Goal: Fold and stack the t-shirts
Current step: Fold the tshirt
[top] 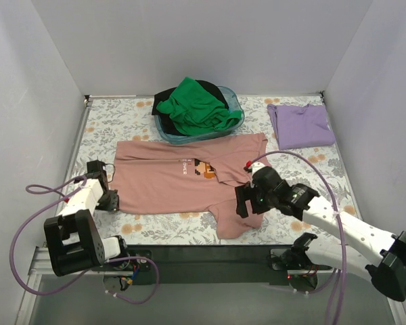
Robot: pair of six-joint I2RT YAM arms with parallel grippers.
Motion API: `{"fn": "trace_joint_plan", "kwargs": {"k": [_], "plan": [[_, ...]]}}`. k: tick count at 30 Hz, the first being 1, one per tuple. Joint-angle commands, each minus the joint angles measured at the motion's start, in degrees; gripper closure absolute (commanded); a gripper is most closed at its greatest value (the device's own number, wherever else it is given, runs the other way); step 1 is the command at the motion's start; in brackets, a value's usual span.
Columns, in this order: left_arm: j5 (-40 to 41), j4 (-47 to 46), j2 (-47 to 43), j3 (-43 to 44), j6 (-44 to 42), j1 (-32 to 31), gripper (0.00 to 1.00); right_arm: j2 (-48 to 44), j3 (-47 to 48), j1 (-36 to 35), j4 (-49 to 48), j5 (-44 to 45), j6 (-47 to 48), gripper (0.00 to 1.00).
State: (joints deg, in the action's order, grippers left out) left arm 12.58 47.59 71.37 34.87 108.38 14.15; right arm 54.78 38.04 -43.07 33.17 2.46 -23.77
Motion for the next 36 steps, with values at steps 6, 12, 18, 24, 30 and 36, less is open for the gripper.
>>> {"fn": "trace_joint_plan", "kwargs": {"k": [6,12,18,24,30,36], "plan": [[3.5,-3.4,0.1,1.3,-1.1,0.6,1.0,2.9,-1.7,-25.4,6.3,13.5,-13.5,0.16],[1.9,-4.4,-1.8,0.4,-2.2,0.8,1.0,15.6,-0.7,-28.8,6.1,17.1,-14.2,0.26],[1.0,-4.5,-2.3,0.2,-3.2,0.7,1.0,21.0,0.4,-28.7,3.2,21.1,-14.0,0.35],[1.0,-2.9,-3.5,0.5,-2.9,0.8,1.0,20.4,1.4,-28.7,3.5,20.8,-14.5,0.98],[2.5,1.0,-7.7,1.8,-3.0,0.7,1.0,10.9,1.8,-28.9,11.1,18.8,-17.4,0.99],[1.7,0.7,-12.3,1.9,-2.7,0.8,1.0,4.1,2.4,-29.1,12.6,18.3,-16.4,0.99]]}}
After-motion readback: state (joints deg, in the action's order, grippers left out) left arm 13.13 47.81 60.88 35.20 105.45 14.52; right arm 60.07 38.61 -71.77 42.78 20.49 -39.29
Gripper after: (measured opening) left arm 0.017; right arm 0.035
